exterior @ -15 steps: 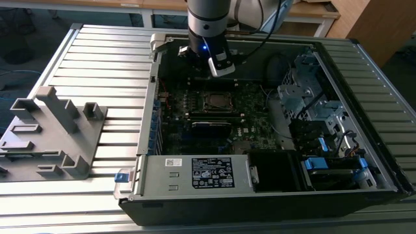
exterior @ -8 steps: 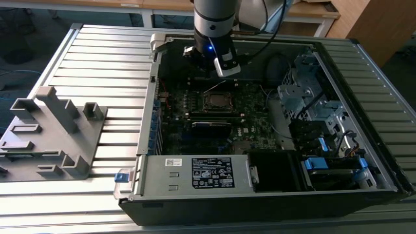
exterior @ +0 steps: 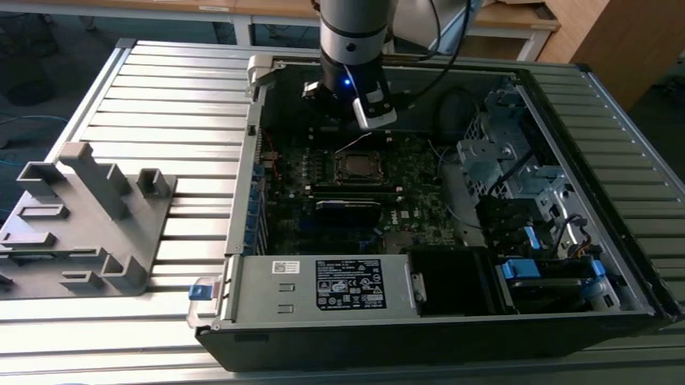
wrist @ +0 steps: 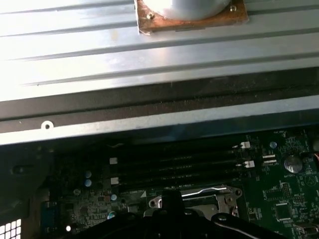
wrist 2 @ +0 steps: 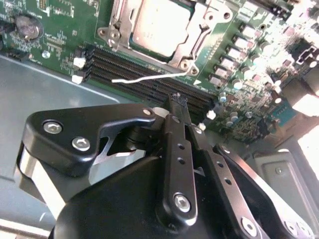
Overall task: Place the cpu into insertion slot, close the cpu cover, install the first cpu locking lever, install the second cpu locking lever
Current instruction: 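Install the first cpu locking lever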
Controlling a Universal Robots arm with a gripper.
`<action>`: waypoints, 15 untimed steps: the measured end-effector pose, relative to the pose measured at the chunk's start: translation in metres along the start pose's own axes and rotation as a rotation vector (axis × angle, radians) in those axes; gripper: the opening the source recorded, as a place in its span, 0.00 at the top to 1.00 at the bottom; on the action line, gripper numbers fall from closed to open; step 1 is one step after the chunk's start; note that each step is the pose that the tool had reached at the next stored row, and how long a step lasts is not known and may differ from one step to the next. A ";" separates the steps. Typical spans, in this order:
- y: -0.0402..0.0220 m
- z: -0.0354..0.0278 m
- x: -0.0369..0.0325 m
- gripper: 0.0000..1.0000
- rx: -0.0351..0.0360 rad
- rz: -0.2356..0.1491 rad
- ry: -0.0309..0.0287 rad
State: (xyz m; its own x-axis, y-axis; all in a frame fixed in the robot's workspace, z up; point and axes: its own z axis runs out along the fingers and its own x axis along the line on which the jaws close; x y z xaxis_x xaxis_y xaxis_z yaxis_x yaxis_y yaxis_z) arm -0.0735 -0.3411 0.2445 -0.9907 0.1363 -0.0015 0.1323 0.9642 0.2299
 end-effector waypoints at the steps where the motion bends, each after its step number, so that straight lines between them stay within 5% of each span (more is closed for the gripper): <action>1: 0.0001 0.0010 0.0000 0.89 0.0039 0.000 -0.0005; 6: 0.0023 0.0053 -0.0055 0.89 0.0139 0.000 -0.0019; 15: 0.0059 0.0113 -0.0131 0.89 0.0171 0.000 -0.0024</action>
State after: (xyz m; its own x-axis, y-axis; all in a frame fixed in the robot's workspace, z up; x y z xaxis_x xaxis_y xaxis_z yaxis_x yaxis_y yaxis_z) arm -0.0594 -0.3346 0.2349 -0.9906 0.1369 -0.0038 0.1330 0.9679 0.2133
